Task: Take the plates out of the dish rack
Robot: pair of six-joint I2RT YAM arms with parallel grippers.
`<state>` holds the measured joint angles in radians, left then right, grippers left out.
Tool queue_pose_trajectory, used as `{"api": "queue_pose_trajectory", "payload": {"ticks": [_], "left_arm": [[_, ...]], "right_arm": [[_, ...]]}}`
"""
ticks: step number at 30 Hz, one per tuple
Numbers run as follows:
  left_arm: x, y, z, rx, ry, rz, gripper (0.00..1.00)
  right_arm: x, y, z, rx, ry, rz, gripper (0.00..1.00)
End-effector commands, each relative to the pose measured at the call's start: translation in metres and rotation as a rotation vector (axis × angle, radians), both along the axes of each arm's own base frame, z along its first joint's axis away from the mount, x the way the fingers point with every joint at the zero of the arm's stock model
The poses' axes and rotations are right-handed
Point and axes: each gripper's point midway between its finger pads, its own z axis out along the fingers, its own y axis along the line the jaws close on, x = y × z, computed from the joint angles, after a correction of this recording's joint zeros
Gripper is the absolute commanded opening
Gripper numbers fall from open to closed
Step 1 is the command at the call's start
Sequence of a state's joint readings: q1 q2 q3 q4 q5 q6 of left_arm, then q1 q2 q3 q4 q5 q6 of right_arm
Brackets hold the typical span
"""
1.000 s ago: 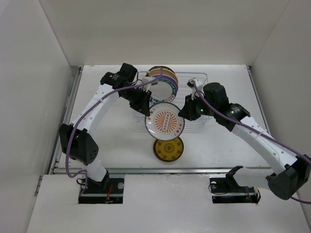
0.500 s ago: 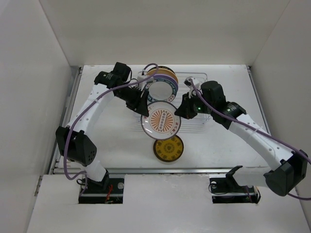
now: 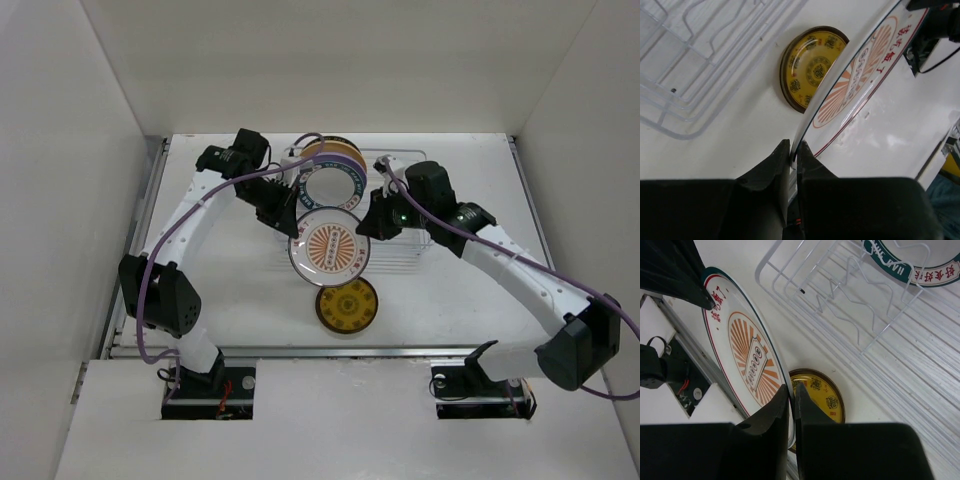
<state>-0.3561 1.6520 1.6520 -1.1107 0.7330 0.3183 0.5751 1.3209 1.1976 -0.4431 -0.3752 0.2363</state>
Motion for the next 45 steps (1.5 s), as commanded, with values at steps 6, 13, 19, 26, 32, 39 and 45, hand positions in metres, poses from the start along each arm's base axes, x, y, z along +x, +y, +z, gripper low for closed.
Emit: {"api": "queue_pose_trajectory", "payload": {"ticks": [6,13,19,26,32,39,45], "left_arm": [[-0.002,-0.018,0.031,-0.149,0.042,0.068,0.00],[0.013,-0.010,0.021,-0.141,0.078,0.145,0.00],[0.016,-0.008,0.019,-0.142,0.078,0.155,0.00],[0.014,-0.004,0.017,-0.139,0.085,0.165,0.00],[0.020,0.003,0.006,-0.113,0.104,0.194,0.00],[0.032,0.026,0.002,-0.107,0.121,0.288,0.00],[0.045,0.060,0.019,-0.148,0.084,0.403,0.00]], "right_arm": [[0.036,0.023,0.031,0.063,-0.065,-0.060,0.17],[0.044,0.014,0.028,0.042,-0.074,-0.136,0.30],[0.044,0.013,0.024,0.038,-0.063,-0.148,0.63],[0.048,0.011,0.028,0.041,-0.070,-0.171,0.88],[0.053,0.006,0.030,0.028,-0.077,-0.216,1.00],[0.063,-0.010,0.066,0.045,-0.161,-0.320,1.00],[0.076,-0.010,0.105,0.074,-0.254,-0.339,1.00]]}}
